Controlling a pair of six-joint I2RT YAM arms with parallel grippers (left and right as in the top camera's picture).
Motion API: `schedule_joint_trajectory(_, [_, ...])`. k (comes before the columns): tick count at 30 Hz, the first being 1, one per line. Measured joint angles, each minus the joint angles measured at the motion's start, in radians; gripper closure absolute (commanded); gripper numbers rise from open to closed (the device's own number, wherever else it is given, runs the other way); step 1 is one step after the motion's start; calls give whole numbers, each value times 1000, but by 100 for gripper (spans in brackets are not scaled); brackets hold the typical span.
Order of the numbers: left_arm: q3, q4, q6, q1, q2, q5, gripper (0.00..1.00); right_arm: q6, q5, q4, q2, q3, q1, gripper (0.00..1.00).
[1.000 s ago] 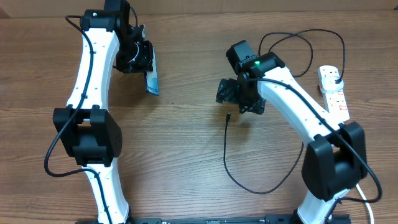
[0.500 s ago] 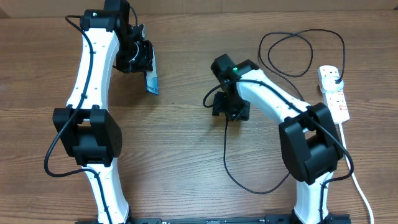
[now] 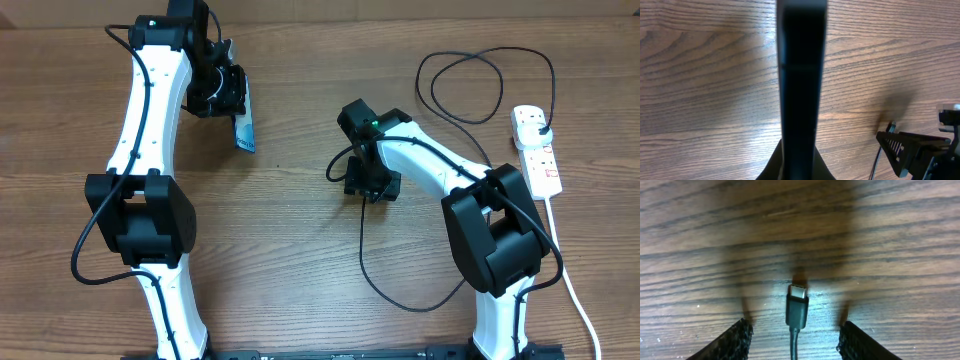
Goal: Plug charger to phone and switch on socket
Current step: 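Close the right gripper on the USB-C plug and lift it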
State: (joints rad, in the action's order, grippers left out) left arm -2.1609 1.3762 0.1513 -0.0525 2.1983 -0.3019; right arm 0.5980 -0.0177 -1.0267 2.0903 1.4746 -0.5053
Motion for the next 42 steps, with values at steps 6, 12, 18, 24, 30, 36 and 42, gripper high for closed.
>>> schedule_joint_trajectory(6, [0,0,0,0,0,0,96,1,6,24,-7,-30,1,62])
schedule_joint_trajectory(12, [0,0,0,0,0,0,96,0,-1,28,-8,-31,1,72])
schedule_joint_trajectory(18, [0,0,0,0,0,0,96,0,-12,39,-8,-32,1,80])
schedule_joint_trajectory(24, [0,0,0,0,0,0,96,1,-19,37,-8,-32,1,76])
schedule_joint_trajectory(30, [0,0,0,0,0,0,96,2,-30,31,-8,-32,1,80])
schedule_joint_trajectory(36, [0,0,0,0,0,0,96,2,-34,31,-8,-33,1,87])
schedule_joint_trajectory(42, [0,0,0,0,0,0,96,4,-35,32,-8,-34,1,87])
